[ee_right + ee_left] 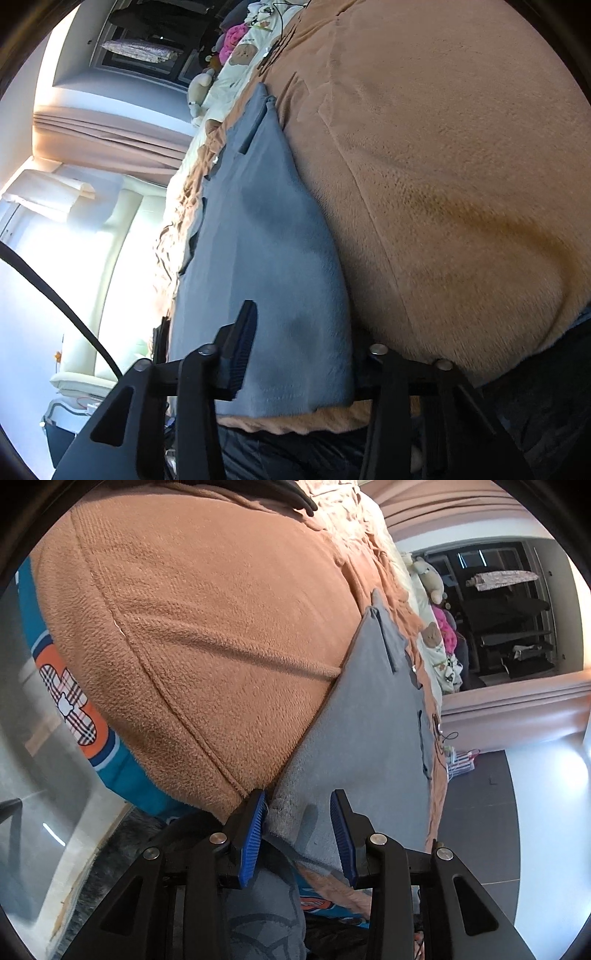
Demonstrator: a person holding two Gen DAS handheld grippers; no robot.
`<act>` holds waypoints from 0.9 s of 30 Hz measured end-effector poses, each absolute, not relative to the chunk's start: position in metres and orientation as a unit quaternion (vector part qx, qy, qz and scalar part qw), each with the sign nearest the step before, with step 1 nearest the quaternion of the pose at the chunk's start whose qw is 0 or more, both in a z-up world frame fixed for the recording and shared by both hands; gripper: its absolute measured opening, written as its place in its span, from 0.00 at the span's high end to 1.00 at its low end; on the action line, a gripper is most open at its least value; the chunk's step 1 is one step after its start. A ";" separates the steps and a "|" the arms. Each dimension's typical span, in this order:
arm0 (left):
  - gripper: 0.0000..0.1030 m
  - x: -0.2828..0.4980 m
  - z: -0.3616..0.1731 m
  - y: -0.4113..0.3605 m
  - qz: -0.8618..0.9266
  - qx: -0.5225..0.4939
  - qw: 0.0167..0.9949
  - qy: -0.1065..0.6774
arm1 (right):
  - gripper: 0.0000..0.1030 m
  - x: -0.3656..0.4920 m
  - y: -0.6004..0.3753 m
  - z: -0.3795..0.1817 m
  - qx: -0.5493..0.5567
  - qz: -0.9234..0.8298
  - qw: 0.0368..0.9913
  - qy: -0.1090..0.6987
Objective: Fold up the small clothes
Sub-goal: 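Lift the grasped hem with both tools and carry it toward the collar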
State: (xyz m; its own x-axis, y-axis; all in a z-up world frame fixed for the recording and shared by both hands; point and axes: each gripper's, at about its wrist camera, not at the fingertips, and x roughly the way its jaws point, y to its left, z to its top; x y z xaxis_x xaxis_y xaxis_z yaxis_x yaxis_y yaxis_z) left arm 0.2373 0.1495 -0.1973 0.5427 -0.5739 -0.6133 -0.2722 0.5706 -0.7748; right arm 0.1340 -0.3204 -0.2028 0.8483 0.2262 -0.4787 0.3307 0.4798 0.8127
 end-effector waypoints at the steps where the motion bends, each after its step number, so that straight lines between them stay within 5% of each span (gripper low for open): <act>1: 0.64 0.237 -0.197 0.149 -0.099 -0.450 0.754 0.468 | 0.72 0.133 -0.321 -0.202 0.507 -0.035 0.816 0.276; 3: 0.68 0.235 -0.198 0.147 -0.093 -0.448 0.756 0.469 | 0.81 0.131 -0.322 -0.201 0.502 -0.039 0.817 0.282; 6: 0.94 0.237 -0.197 0.148 -0.084 -0.438 0.758 0.476 | 0.96 0.126 -0.324 -0.201 0.503 -0.045 0.813 0.289; 27: 0.95 0.201 -0.071 0.165 -0.164 -0.473 0.796 0.340 | 1.00 0.074 -0.303 -0.057 0.463 0.027 0.868 0.177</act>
State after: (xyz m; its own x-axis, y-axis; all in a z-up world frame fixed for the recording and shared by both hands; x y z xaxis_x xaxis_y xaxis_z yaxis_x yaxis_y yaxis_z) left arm 0.2006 0.1654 -0.0710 0.7148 -0.5828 -0.3864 -0.0616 0.4980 -0.8650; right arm 0.0740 -0.3030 -0.0567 0.9360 0.2106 -0.2820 0.1169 0.5696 0.8136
